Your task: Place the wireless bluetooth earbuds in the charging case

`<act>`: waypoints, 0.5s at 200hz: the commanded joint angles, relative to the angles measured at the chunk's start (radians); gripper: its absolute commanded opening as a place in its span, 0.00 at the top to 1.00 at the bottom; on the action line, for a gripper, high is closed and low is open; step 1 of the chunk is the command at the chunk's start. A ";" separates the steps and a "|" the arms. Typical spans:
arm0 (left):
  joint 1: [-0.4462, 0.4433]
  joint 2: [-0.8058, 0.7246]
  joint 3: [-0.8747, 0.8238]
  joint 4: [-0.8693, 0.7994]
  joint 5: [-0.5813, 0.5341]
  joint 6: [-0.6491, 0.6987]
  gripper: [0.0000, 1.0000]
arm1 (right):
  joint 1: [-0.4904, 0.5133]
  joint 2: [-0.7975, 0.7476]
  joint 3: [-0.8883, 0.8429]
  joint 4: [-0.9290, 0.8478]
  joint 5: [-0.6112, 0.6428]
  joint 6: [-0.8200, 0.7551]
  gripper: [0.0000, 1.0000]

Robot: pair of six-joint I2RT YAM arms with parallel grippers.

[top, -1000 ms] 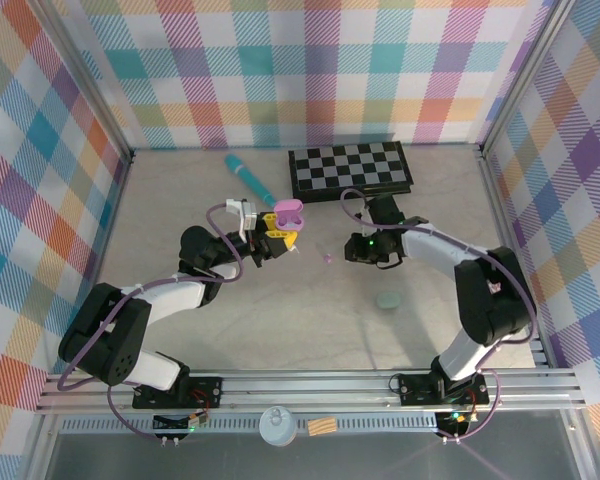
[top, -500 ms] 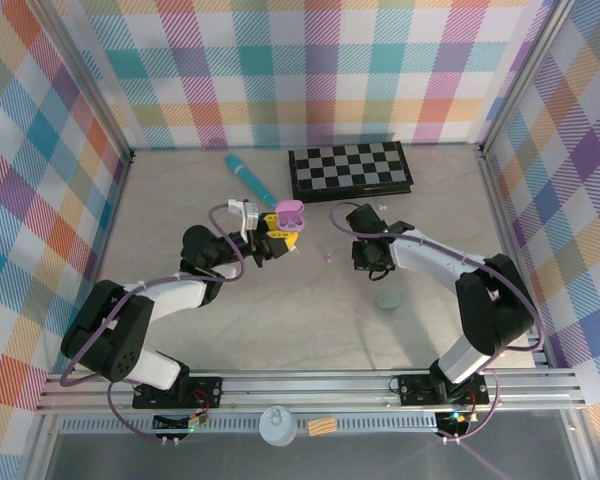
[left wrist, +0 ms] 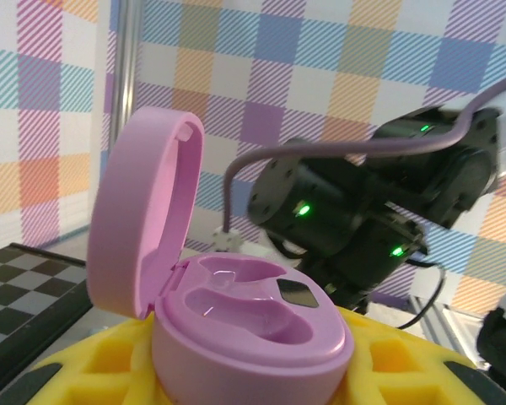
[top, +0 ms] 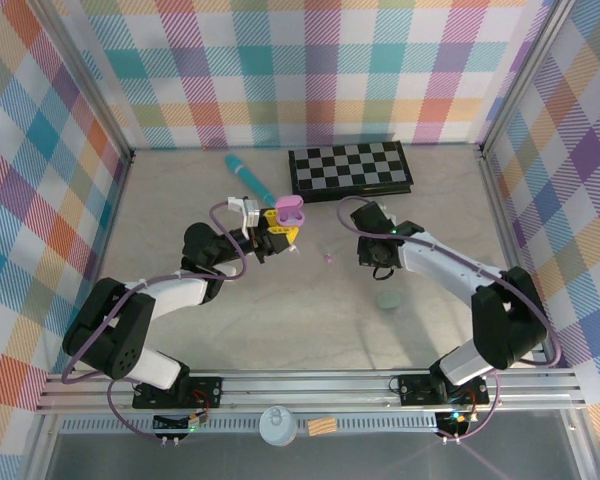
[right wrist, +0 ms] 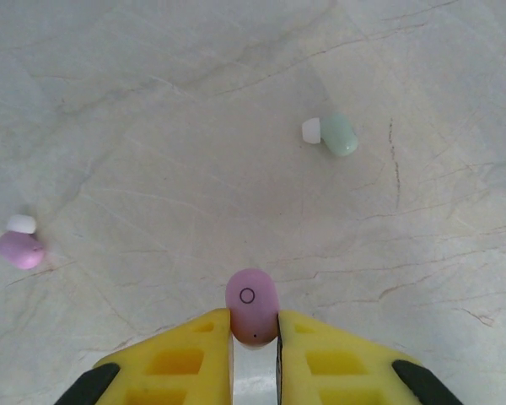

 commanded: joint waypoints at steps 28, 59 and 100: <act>-0.023 0.008 0.007 -0.050 -0.119 0.164 0.74 | 0.047 -0.105 0.105 -0.097 -0.028 -0.005 0.81; -0.049 0.035 0.015 -0.045 -0.175 0.213 0.74 | 0.104 -0.142 0.186 -0.116 -0.051 -0.021 0.80; -0.069 0.098 0.021 0.033 -0.213 0.218 0.74 | 0.190 -0.152 0.320 -0.094 -0.090 -0.044 0.80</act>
